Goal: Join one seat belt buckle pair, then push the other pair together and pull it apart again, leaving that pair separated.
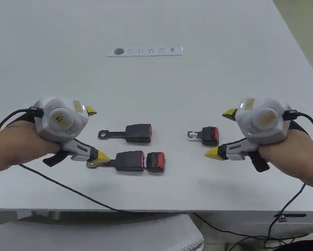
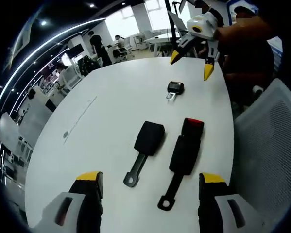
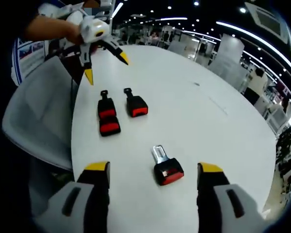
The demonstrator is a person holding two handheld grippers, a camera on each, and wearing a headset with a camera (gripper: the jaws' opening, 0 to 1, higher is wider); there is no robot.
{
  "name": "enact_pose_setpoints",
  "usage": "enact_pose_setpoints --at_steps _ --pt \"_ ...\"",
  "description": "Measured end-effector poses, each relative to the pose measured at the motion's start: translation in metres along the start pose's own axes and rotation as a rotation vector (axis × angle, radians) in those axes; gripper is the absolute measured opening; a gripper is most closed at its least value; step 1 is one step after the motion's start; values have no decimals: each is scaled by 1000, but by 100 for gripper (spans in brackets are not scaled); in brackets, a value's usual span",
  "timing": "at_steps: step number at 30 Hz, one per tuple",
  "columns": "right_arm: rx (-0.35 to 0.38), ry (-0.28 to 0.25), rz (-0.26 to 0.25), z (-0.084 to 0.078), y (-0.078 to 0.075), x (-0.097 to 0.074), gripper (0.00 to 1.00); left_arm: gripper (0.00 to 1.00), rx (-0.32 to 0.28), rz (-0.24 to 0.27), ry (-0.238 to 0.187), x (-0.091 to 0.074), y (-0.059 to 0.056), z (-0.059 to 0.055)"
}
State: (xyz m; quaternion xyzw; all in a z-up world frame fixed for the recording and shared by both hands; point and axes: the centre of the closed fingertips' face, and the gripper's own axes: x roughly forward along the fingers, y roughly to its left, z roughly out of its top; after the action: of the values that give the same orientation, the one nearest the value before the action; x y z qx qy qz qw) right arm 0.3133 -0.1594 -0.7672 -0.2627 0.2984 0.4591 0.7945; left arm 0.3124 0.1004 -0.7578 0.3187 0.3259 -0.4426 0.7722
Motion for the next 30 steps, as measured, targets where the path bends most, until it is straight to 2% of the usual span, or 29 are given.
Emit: enact_pose_setpoints --at_steps 2,6,9,11,13,15,17,24,27,30 --pt "13 -10 -1 2 6 -5 75 85 -41 15 -9 -9 -5 -6" --pt "35 -37 -6 5 17 -12 79 89 -63 33 -25 -25 -13 -15" --pt "92 -43 2 5 24 -13 81 93 -101 55 -36 -34 -15 -24" --pt "112 -63 0 9 27 -17 82 95 -132 69 -53 -37 -14 -26" --pt "108 -72 -5 7 27 -17 85 100 -155 80 -74 -40 -14 -27" --pt "108 -76 -24 6 27 -21 90 100 -184 90 -79 -42 -14 -31" --pt "107 -88 -48 6 26 -23 100 100 -211 107 -96 -44 -14 -32" --pt "138 -67 -63 -5 28 -23 100 100 -255 119 -104 -45 -22 -42" --pt "151 -74 -76 -4 30 -21 100 100 -256 108 -116 -44 -31 -37" --pt "169 -83 -79 -3 33 -18 100 100 -257 110 -122 -44 -33 -36"
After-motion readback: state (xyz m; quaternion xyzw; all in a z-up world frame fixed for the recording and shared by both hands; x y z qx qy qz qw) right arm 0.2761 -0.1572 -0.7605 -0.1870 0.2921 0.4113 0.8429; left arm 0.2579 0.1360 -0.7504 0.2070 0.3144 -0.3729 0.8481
